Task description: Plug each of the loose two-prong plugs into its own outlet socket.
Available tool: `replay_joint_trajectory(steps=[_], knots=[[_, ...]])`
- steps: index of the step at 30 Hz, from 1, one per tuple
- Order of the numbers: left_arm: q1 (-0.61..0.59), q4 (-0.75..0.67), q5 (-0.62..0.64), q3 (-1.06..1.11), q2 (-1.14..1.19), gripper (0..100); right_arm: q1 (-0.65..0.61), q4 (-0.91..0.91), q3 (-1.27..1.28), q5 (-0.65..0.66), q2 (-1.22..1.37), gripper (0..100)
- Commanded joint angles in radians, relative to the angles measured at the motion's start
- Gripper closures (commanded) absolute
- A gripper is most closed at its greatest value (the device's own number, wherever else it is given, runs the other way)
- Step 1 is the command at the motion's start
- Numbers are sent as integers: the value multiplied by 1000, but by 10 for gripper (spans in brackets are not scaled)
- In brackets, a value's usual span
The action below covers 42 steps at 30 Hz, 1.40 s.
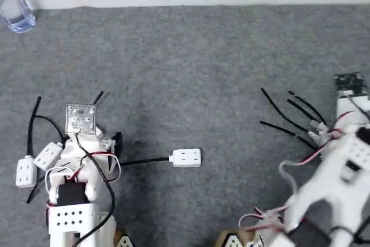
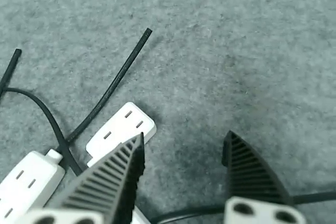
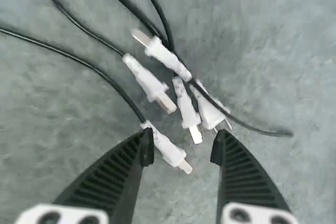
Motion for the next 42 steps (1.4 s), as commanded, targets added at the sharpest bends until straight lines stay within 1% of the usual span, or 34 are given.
replay_joint_trajectory(steps=[1, 6, 14, 18, 22, 26, 28, 38, 42], knots=[[5, -31, -11, -4, -2, 772, 22, 18, -77, 100, 87, 812], [5, -72, -11, 21, 0, 772, 36, 10, -81, 181, 148, 812], [5, -72, -11, 22, 0, 771, 4, 45, -78, 192, 202, 812], [5, -72, -11, 22, 0, 771, 7, 36, -78, 236, 246, 813], [5, -74, -11, 22, -2, 771, 8, -12, -78, 238, 312, 820], [5, -74, -11, 22, -2, 771, 10, -62, -83, 235, 354, 944], [5, -75, -11, 22, -2, 771, 10, -76, -83, 235, 358, 978], [5, -75, -11, 21, -2, 771, 7, -65, -83, 229, 354, 991], [5, -75, -11, 21, -2, 771, -30, 28, -86, 135, 283, 991]])
